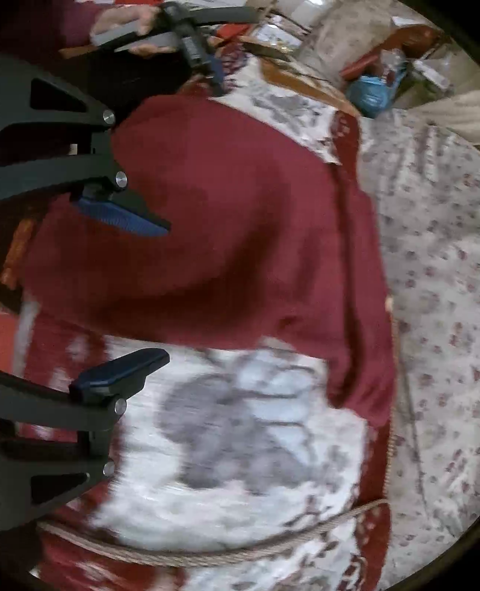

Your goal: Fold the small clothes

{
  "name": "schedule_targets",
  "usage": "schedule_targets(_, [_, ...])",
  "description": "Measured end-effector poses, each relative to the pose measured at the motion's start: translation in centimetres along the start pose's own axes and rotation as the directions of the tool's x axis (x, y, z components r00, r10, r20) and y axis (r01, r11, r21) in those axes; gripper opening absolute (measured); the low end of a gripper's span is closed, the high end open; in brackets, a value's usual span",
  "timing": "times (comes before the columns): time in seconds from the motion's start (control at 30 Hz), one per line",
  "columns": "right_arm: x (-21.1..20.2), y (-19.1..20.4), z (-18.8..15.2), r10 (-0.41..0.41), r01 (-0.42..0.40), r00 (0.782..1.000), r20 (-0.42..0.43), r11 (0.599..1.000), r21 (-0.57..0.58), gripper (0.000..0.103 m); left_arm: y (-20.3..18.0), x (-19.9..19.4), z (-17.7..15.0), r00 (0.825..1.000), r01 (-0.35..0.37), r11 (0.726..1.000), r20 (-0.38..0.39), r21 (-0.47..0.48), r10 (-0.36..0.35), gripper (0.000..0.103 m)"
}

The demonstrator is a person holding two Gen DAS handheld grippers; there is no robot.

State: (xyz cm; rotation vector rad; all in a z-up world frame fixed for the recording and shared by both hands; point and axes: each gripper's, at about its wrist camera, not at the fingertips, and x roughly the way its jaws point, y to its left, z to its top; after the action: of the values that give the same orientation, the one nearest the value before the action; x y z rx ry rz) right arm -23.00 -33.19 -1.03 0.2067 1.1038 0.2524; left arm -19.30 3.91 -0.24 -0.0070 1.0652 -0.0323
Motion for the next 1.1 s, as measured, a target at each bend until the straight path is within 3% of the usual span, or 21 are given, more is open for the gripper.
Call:
schedule_targets(0.23, [0.9,-0.1,-3.9,0.018,-0.018,0.998,-0.06,1.0,-0.006,0.074,0.3,0.3,-1.5,0.999,0.019,1.0,-0.033,0.002,-0.019,0.08])
schedule_targets(0.67, [0.8,0.4,-5.2,0.116,-0.115,0.992,-0.055,0.993,0.018,0.084,0.4,1.6,-3.8,0.99,0.073,0.996,-0.121,-0.046,-0.078,0.08])
schedule_targets(0.73, [0.8,0.7,-5.3,0.115,-0.115,0.992,-0.055,0.993,0.004,0.081,0.2,1.6,-3.8,0.99,0.075,0.996,-0.119,-0.042,-0.08,0.08])
schedule_targets(0.8, [0.5,1.3,-5.4,0.091,-0.094,0.994,-0.058,0.995,-0.042,0.055,0.1,1.7,-3.9,0.99,0.073,0.997,-0.119,-0.038,-0.077,0.08])
schedule_targets(0.93, [0.2,2.2,-5.5,0.113,-0.119,0.992,-0.062,0.988,-0.099,0.053,0.2,2.1,-3.9,0.989,0.074,0.996,-0.128,-0.039,-0.078,0.08])
schedule_targets(1.03, [0.9,1.5,-5.5,0.1,-0.105,0.993,-0.068,0.993,-0.062,0.056,0.0,2.3,-3.9,0.989,0.063,0.997,-0.131,-0.04,-0.068,0.08])
schedule_targets(1.1, [1.1,1.1,-5.6,0.128,-0.13,0.99,-0.06,0.991,-0.024,0.07,-0.1,2.3,-3.9,0.99,0.056,0.998,-0.127,-0.032,-0.06,0.08])
